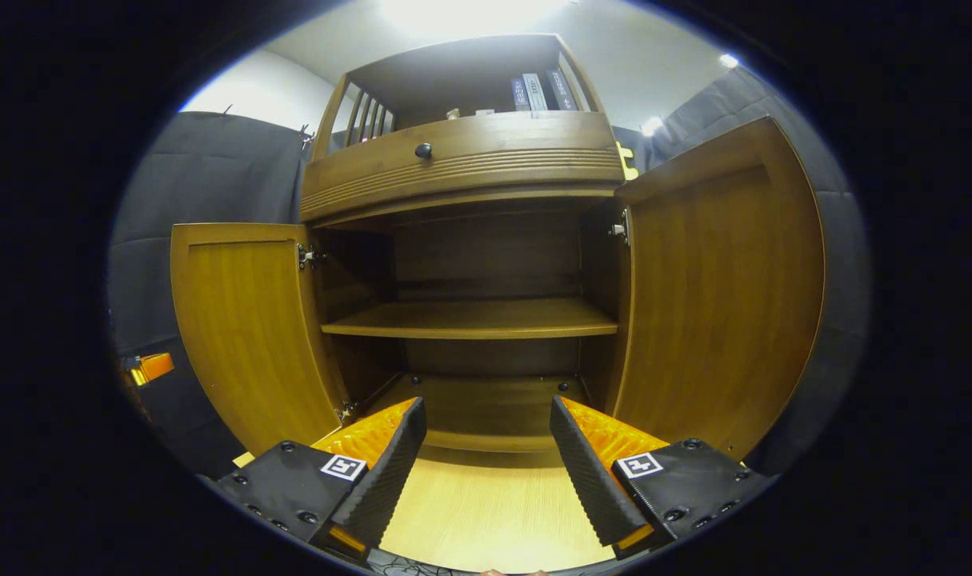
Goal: Open the right door of the double-door shoe cabinet with the right hand, and open the left door with the left hand.
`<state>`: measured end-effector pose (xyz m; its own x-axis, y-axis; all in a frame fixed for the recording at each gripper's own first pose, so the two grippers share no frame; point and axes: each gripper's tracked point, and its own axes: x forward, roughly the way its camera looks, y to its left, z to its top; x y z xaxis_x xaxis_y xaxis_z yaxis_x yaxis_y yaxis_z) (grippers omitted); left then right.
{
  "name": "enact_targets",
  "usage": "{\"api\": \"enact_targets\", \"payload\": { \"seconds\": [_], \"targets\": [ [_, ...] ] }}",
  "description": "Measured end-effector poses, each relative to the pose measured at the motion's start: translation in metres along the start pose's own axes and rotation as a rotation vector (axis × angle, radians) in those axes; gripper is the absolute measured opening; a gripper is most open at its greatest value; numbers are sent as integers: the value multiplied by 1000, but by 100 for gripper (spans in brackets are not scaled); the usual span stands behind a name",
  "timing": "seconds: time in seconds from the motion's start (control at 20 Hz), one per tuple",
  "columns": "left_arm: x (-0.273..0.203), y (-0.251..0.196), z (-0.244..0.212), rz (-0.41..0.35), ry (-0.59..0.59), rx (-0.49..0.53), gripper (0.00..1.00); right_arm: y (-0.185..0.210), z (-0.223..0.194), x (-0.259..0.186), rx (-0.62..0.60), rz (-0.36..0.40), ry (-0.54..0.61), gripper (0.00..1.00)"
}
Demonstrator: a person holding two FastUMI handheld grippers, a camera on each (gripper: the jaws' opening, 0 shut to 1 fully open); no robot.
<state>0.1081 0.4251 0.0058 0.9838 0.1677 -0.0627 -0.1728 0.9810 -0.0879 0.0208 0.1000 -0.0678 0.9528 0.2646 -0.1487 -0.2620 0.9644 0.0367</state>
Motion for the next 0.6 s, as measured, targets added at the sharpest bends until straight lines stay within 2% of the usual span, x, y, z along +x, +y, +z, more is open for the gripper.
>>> {"api": "enact_targets", "payload": {
  "seconds": [0.25, 0.4, 0.6],
  "targets": [
    [-26, -34, 43, -17, -65, -16, 23, 1, 9, 2, -18, 21, -24, 93],
    [-35, -61, 49, -17, -68, -17, 23, -4, 15, 3, -40, 9, -42, 93],
    [-34, -87, 51, 38, -68, -5, 72, -17, 22, -5, -31, 10, -38, 93]
  ]
}}
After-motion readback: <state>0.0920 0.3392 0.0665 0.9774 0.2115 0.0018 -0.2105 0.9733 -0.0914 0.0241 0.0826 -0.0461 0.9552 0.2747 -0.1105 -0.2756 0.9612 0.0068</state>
